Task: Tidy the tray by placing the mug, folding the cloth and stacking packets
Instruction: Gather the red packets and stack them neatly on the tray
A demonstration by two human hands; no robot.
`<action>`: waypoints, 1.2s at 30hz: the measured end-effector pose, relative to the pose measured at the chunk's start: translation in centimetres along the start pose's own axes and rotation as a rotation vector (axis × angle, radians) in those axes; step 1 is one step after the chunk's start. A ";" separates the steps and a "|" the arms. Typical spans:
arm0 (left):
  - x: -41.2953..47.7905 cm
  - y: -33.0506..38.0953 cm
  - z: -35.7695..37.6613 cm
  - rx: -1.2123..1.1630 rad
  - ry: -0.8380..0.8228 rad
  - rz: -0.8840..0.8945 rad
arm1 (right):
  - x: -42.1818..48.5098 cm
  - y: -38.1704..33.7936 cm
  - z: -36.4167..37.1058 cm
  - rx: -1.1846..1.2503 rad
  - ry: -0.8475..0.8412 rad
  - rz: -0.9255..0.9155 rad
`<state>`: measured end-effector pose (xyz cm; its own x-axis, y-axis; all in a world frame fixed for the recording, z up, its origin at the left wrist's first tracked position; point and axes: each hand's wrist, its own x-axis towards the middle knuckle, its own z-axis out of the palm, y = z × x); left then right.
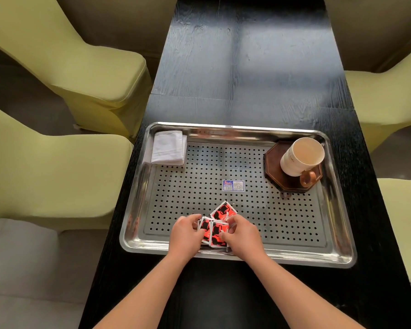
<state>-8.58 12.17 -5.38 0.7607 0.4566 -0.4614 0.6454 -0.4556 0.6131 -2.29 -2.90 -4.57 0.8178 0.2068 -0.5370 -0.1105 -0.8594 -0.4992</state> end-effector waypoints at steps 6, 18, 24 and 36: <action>-0.4 -0.1 -0.2 0.091 -0.016 0.040 | -0.1 -0.4 0.1 0.075 0.002 0.038; -0.6 0.2 0.0 0.182 -0.005 0.095 | 0.4 -0.5 0.1 0.200 -0.056 0.150; -0.5 0.2 -0.2 0.164 -0.021 0.084 | 0.9 -0.5 -0.7 0.331 -0.128 0.232; -0.5 0.3 -0.3 0.168 -0.027 0.080 | 0.9 1.6 -2.7 0.193 -0.108 0.258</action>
<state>-8.80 12.03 -4.81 0.8104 0.3941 -0.4335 0.5833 -0.6121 0.5339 -0.17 -5.39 -4.06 0.6855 0.0513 -0.7263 -0.4194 -0.7875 -0.4515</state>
